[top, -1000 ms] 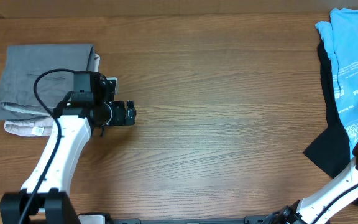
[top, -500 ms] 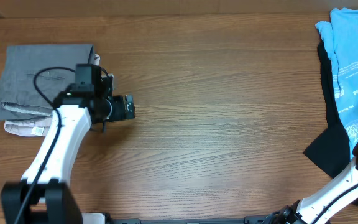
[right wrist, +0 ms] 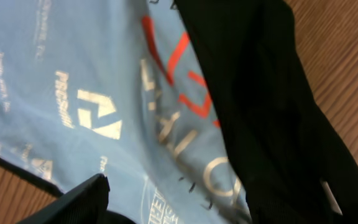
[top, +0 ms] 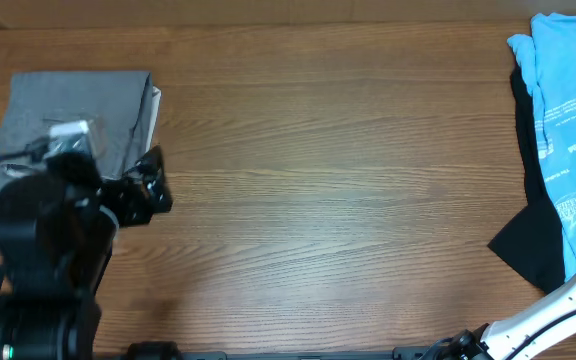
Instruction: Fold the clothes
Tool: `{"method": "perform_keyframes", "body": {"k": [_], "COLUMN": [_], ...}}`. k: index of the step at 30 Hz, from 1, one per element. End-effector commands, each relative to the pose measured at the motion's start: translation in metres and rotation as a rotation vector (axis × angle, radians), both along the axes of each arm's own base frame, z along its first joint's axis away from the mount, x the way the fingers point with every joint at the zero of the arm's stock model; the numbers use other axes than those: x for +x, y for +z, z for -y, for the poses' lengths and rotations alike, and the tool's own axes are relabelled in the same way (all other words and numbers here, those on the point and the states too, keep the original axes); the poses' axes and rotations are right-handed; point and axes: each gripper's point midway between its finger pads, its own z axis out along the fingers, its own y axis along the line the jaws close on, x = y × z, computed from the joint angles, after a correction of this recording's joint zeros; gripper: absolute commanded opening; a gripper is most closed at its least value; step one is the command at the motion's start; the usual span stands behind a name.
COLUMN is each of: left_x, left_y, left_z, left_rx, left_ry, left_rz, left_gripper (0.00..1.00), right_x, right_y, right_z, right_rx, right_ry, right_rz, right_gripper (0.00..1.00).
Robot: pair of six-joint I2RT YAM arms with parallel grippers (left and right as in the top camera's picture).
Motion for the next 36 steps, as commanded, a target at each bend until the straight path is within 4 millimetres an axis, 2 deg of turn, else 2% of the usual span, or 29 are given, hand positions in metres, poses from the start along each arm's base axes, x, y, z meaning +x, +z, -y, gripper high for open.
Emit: {"method": "perform_keyframes", "body": {"k": [1, 8, 10, 13, 15, 27, 28, 30, 33, 35, 36], "left_x": [-0.013, -0.022, -0.022, -0.021, -0.022, -0.022, -0.022, -0.022, -0.022, -0.022, -0.022], "left_y": [0.004, -0.008, -0.010, -0.011, -0.011, -0.011, -0.011, -0.011, -0.011, -0.011, -0.011], "left_z": [-0.023, -0.023, -0.023, -0.023, -0.023, -0.023, -0.023, -0.023, -0.023, -0.023, -0.023], "left_rx": [0.040, 0.044, 0.045, 0.045, 0.045, 0.045, 0.045, 0.045, 0.045, 0.045, 0.045], "left_ry": [0.128, 0.130, 0.129, 0.129, 0.129, 0.129, 0.129, 0.129, 0.129, 0.129, 0.129], "left_rz": [0.013, -0.043, -0.048, -0.055, -0.057, -0.058, -0.058, -0.058, -0.058, -0.058, -0.058], "left_gripper": [1.00, 1.00, 1.00, 1.00, 1.00, 1.00, 1.00, 1.00, 1.00, 1.00, 1.00], "right_x": [0.010, 0.030, 0.038, 0.034, 0.029, 0.027, 0.026, 0.025, 0.023, 0.024, 0.027], "right_y": [-0.019, -0.032, -0.032, -0.036, -0.042, -0.057, -0.057, -0.057, -0.060, -0.060, -0.059], "right_z": [-0.009, -0.019, -0.025, -0.024, -0.020, -0.018, -0.017, -0.017, -0.018, -0.021, -0.023], "right_rx": [0.037, 0.036, 0.053, 0.030, 0.009, 0.000, -0.003, -0.001, 0.003, 0.016, 0.026], "right_ry": [0.041, 0.123, 0.157, 0.153, 0.141, 0.126, 0.125, 0.124, 0.122, 0.125, 0.128], "right_rz": [0.015, 0.060, 0.094, 0.051, 0.021, 0.019, 0.015, 0.011, 0.003, 0.013, 0.026], "right_gripper": [0.75, 0.75, 0.69, 0.62, 0.62, 0.64, 0.61, 0.44, 0.27, 0.09, 0.04]}}
